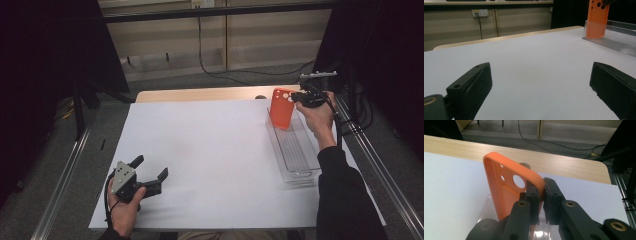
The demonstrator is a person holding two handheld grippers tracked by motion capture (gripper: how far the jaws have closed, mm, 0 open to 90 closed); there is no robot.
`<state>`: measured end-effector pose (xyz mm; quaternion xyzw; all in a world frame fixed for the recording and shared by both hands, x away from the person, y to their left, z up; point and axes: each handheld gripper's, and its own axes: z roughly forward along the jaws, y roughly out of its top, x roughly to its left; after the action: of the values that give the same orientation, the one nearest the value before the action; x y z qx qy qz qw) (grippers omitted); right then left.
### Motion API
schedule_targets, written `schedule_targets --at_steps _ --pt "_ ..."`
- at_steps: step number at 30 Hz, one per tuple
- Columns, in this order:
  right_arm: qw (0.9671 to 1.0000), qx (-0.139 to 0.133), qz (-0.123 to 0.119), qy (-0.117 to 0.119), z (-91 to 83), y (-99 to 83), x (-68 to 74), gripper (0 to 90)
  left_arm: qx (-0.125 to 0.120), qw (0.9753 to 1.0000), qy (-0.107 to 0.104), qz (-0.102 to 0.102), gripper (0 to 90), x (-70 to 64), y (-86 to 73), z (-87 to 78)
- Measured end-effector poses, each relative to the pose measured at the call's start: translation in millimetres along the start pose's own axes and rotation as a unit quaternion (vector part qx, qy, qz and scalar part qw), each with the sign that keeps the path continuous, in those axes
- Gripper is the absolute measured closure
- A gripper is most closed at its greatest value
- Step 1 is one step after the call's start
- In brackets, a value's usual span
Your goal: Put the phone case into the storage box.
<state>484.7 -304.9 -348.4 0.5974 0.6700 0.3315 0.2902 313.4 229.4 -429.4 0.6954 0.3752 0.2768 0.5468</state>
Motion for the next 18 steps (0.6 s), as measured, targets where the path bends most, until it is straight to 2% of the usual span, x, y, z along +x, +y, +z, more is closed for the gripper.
schedule_targets --at_steps 3,10,13,18 --pt "0.9999 -0.002 -0.004 0.011 2.5 1.2 -3.0 83.1 0.000 1.0000 0.000 0.000 4.3 0.0 -0.1 0.2" --pt "0.9998 -0.004 -0.006 0.018 7.5 4.9 -3.6 82.8 0.001 1.0000 0.000 0.001 4.3 0.1 -0.2 0.5" --pt "0.9993 -0.005 -0.009 0.035 8.7 6.3 -4.6 82.5 0.005 1.0000 0.001 0.003 4.3 0.7 -0.3 0.7" --pt "0.9996 -0.005 -0.006 0.028 13.8 9.6 -2.6 82.6 0.002 1.0000 0.001 0.002 4.3 -0.1 0.0 0.5"
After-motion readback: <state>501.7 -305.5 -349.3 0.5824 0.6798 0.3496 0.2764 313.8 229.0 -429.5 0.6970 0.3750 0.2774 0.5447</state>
